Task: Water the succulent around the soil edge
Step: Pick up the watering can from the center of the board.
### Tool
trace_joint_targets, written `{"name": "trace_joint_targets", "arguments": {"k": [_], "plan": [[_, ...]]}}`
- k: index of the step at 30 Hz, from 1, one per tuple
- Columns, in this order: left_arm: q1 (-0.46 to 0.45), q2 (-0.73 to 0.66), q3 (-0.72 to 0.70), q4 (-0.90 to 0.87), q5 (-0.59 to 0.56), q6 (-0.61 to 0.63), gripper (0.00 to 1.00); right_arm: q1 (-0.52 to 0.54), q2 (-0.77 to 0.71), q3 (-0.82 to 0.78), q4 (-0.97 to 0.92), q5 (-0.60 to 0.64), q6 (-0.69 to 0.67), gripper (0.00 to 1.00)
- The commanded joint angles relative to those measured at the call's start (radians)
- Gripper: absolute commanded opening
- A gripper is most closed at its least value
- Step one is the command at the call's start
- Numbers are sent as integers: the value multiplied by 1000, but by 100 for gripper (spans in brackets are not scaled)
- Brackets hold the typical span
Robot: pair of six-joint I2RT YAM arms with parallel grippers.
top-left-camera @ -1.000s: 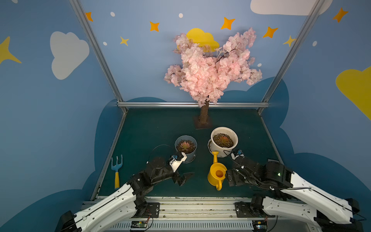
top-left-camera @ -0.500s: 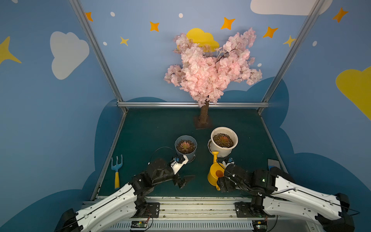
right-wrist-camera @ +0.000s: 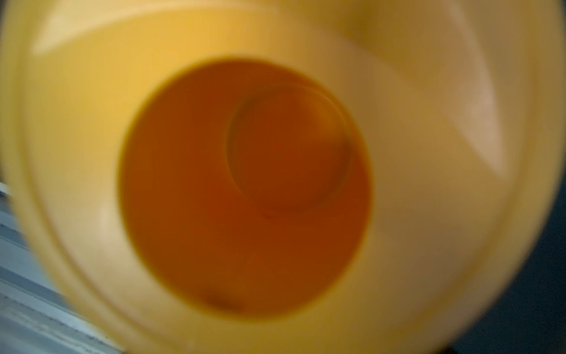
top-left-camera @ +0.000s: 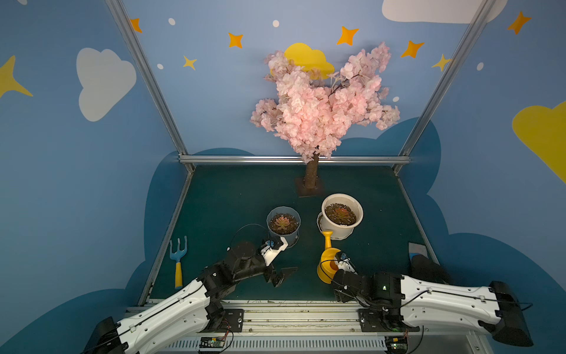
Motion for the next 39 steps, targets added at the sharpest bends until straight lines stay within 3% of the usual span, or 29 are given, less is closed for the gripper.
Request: {"name": "trace_joint_targets", "arguments": {"k": [1,5,15,22,32,36,39], "plan": [[-3,4,-3,10,-3,17,100,58,0,-14,80,162,38,68],[-2,5,-4,10,-4,18,100,111,-14,-64,144,235,54,60],[-2,0,-8,12,10,18,100,116,-76,-132,177,259,56,30],[-3,-17,-11,9,-3,17,100,116,-139,-29,16,279,20,0],[-2,-101,-18,-11,-80,20,100,118,-202,184,-132,235,-131,0],[-2,-110,-13,-22,-92,23,100,118,-203,244,-108,281,-228,0],[-2,-118,-9,-27,-91,23,100,113,-221,260,-46,323,-379,0]]}}
